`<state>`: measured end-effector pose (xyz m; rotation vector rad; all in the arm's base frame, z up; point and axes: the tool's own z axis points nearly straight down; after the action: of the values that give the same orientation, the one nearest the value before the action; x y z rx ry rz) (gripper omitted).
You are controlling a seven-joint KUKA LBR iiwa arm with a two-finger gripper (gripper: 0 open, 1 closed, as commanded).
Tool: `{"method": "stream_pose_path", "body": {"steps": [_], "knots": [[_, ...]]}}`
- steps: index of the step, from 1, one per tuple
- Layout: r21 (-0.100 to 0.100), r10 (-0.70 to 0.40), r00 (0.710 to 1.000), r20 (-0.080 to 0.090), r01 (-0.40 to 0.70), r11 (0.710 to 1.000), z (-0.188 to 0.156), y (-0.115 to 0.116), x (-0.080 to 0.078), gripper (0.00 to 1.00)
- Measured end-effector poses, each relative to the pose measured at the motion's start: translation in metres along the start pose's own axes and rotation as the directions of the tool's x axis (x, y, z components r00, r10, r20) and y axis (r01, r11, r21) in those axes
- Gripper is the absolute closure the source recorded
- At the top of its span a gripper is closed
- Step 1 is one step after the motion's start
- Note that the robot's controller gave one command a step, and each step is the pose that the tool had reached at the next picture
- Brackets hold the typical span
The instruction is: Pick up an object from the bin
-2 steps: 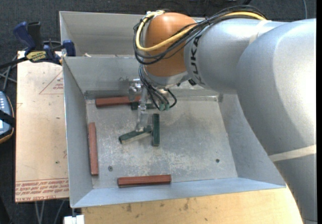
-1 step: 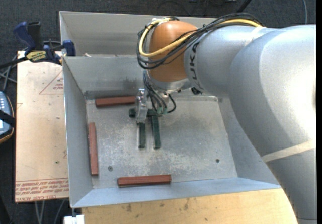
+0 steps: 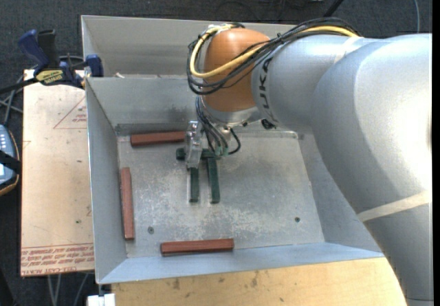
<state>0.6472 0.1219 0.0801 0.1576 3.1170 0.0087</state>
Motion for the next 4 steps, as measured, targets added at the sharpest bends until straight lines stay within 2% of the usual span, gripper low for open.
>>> {"method": "stream_pose_path", "body": {"steps": [1, 2, 3, 4], "knots": [[0.000, -0.031, 1.000, 0.001, 0.031, 1.000, 0.000, 0.001, 0.000, 1.00], [-0.002, -0.318, 0.948, -0.029, 0.318, 0.948, -0.042, -0.013, 0.060, 1.00], [0.001, -0.167, 0.986, -0.019, 0.167, 0.986, 0.004, -0.001, 0.064, 0.00], [0.001, -0.165, 0.986, -0.019, 0.165, 0.986, 0.007, 0.001, 0.063, 0.00]]}}
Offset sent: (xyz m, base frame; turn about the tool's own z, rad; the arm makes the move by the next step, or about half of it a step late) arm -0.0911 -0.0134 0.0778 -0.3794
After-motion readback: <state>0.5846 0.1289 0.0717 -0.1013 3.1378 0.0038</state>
